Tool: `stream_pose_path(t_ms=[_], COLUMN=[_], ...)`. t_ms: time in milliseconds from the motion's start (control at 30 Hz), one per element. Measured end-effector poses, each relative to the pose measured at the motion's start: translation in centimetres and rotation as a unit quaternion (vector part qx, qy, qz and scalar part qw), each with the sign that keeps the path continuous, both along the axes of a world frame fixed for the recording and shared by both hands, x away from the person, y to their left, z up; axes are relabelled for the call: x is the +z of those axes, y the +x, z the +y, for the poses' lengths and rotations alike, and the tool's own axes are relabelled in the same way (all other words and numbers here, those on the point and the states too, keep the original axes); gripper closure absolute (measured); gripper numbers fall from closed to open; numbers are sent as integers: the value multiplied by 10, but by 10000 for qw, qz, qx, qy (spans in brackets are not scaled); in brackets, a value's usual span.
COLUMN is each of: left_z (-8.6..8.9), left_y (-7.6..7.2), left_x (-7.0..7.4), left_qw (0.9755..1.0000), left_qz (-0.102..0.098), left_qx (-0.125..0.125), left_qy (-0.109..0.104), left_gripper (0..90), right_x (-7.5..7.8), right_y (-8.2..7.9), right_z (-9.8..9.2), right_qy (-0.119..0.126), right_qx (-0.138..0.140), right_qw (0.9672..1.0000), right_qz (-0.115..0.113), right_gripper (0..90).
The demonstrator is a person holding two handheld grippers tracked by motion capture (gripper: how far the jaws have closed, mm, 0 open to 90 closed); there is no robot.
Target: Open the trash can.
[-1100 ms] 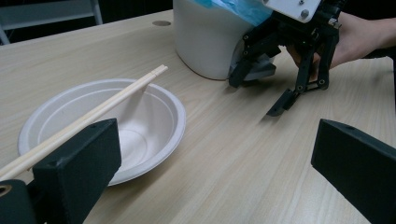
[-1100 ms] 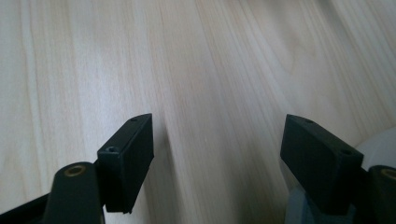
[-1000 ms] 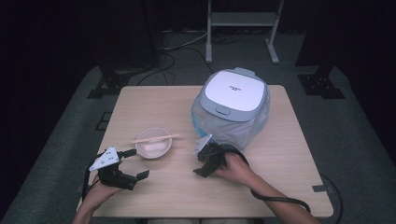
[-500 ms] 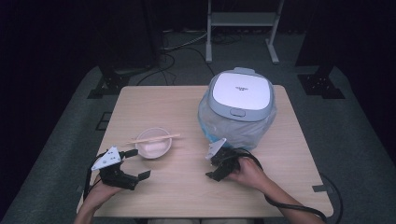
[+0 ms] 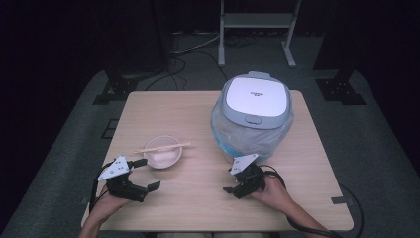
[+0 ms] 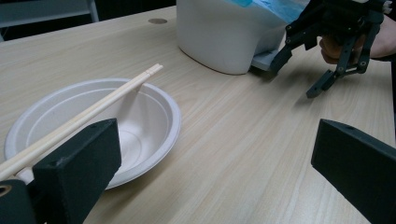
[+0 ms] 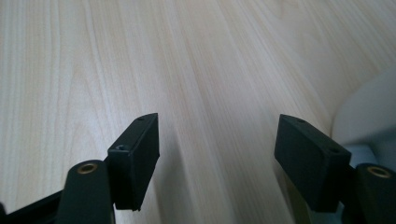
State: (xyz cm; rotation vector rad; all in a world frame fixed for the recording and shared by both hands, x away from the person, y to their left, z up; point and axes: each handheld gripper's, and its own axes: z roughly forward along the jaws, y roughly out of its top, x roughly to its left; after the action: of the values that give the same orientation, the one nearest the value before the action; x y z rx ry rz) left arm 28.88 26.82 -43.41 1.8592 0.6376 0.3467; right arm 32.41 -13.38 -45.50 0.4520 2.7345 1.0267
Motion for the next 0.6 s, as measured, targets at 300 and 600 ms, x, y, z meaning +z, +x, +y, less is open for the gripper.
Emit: stream_pose_path(t_ms=[300, 600], left_z=[-2, -3], left_y=[1, 2], left_x=[0, -1], left_qw=[10000, 10000], left_qz=[15, 10], left_qx=[-36, -47], left_qy=[38, 43], left_gripper=[8, 8], right_x=[4, 5], right_y=[-7, -6], right_z=[-28, -48], right_qy=[581, 893], right_qx=[-508, -1080], right_qw=[9970, 9899], right_qz=[-29, -233], right_gripper=[363, 535])
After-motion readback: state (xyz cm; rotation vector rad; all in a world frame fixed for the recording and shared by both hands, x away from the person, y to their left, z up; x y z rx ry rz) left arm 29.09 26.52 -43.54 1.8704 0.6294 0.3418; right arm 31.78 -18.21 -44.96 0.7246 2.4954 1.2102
